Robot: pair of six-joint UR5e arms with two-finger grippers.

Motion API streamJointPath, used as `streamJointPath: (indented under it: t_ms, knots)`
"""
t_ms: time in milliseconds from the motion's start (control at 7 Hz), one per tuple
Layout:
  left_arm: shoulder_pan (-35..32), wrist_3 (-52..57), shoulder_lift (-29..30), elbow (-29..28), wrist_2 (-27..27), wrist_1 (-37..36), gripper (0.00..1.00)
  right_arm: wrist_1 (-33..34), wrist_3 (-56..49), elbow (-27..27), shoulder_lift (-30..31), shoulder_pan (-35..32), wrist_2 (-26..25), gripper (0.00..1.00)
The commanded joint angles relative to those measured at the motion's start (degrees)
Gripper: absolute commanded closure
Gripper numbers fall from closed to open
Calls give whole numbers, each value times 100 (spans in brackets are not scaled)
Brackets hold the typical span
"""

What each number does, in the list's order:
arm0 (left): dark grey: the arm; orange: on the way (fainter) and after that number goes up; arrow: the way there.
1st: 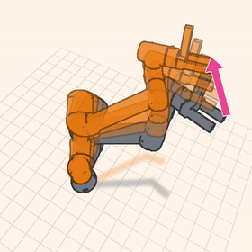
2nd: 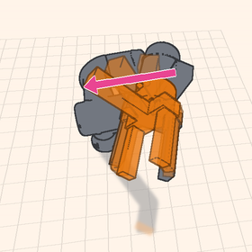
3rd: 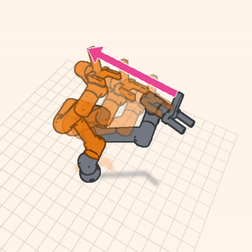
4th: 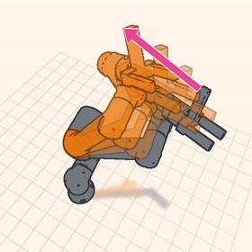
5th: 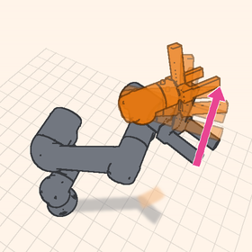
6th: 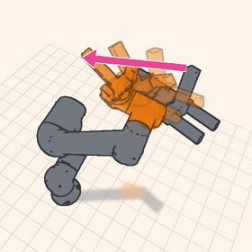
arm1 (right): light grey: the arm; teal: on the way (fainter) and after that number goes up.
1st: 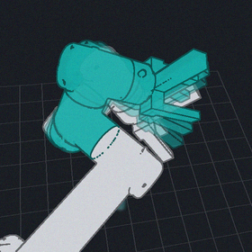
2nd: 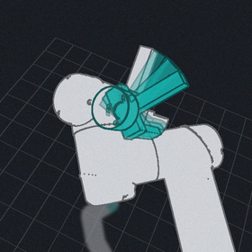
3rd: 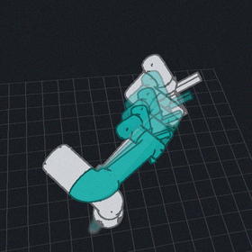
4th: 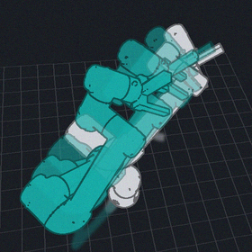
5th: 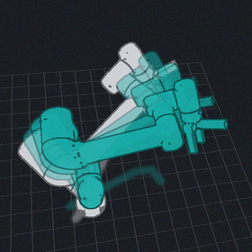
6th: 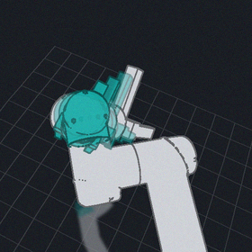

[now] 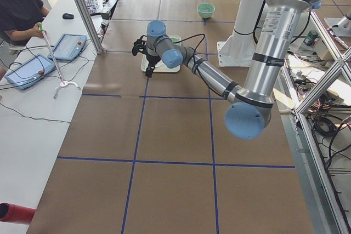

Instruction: Stack green bowls together

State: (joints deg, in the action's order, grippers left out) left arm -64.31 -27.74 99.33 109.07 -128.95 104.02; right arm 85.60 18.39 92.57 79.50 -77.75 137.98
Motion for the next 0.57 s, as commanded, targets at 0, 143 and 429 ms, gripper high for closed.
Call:
streamJointPath:
  t_ms: [0,143,429]
  knots:
    - [-1165,2106,-588,-314,-280,-65,0,290,-565,-116,-39,-136,-8,0]
    - [-1519,2741,-607,-542,-324,-214,0,290,-574,-108,-66,-170,10,0]
    - [-1776,3676,-599,-860,-307,-381,0,290,-582,-344,-257,-144,10,0]
